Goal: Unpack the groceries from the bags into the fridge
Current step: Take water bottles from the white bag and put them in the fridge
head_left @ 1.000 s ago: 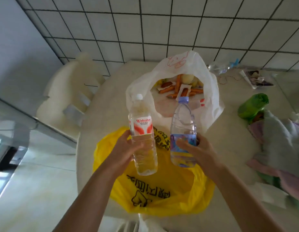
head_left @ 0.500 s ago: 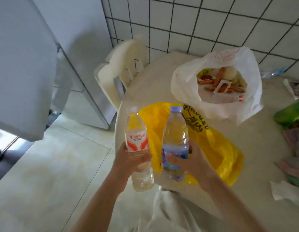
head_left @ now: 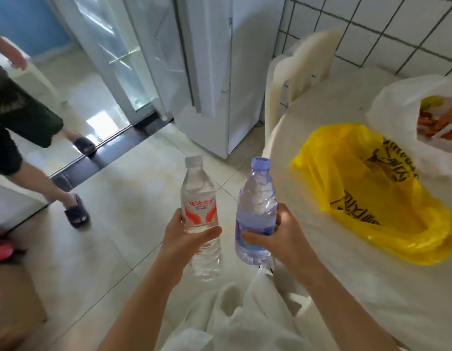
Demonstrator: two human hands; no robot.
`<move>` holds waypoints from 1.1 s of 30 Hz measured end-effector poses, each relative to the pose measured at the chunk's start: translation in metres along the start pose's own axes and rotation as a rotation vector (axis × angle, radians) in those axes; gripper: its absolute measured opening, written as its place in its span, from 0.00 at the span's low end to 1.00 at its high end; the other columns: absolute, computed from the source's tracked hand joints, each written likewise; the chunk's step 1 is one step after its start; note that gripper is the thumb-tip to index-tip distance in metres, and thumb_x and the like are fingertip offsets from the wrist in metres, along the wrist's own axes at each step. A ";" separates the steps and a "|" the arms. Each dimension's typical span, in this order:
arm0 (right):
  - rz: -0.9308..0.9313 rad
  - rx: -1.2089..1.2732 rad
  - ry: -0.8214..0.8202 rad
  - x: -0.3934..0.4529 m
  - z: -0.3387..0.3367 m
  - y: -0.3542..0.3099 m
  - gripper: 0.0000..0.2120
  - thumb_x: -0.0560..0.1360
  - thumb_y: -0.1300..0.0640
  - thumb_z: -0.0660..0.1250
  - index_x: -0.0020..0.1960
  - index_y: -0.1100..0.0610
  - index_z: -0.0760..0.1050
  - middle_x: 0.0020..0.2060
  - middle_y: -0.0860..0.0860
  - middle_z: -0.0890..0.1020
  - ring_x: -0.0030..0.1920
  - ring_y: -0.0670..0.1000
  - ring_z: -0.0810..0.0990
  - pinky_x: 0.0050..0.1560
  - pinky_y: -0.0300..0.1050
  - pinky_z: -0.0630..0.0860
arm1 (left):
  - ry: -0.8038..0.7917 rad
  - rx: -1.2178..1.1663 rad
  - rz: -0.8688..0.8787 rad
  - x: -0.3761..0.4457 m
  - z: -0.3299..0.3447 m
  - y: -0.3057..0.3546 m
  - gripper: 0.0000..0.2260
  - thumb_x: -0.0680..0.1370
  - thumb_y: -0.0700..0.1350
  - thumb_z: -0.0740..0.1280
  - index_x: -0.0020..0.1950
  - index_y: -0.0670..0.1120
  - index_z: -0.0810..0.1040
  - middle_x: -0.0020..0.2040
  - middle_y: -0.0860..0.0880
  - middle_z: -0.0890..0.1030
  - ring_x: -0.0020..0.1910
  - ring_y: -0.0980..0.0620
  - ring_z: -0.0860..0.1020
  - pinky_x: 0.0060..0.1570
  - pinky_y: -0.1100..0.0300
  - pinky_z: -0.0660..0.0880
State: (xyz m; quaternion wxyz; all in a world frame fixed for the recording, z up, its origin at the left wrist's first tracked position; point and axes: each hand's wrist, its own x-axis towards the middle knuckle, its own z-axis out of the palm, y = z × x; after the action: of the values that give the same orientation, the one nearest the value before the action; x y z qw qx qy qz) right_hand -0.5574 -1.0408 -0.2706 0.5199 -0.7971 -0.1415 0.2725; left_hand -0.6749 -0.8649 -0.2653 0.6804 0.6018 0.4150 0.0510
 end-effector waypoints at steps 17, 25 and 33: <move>-0.075 -0.092 -0.305 0.066 0.170 -0.086 0.32 0.60 0.54 0.81 0.58 0.54 0.68 0.48 0.46 0.78 0.47 0.46 0.80 0.46 0.35 0.79 | 0.391 -0.108 -0.023 0.029 -0.155 -0.003 0.29 0.61 0.43 0.81 0.59 0.50 0.75 0.49 0.50 0.83 0.48 0.49 0.82 0.45 0.57 0.77; -0.090 -0.106 -0.330 0.160 0.220 -0.133 0.32 0.63 0.53 0.80 0.60 0.53 0.67 0.53 0.47 0.77 0.51 0.46 0.78 0.43 0.29 0.77 | 0.418 -0.069 -0.006 0.125 -0.206 0.054 0.30 0.65 0.44 0.80 0.63 0.49 0.71 0.52 0.52 0.80 0.49 0.51 0.79 0.44 0.63 0.74; -0.065 -0.080 -0.294 0.248 0.269 -0.178 0.33 0.62 0.52 0.80 0.62 0.53 0.67 0.56 0.49 0.77 0.53 0.46 0.78 0.51 0.37 0.78 | 0.408 -0.100 -0.013 0.212 -0.252 0.110 0.29 0.64 0.42 0.80 0.61 0.51 0.72 0.50 0.54 0.80 0.48 0.54 0.80 0.40 0.64 0.72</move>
State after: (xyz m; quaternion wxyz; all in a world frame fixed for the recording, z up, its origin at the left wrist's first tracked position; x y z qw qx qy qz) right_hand -0.5025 -0.6385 -0.2644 0.4698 -0.7638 -0.2527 0.3633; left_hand -0.6474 -0.5189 -0.2596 0.6116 0.5418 0.5451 0.1879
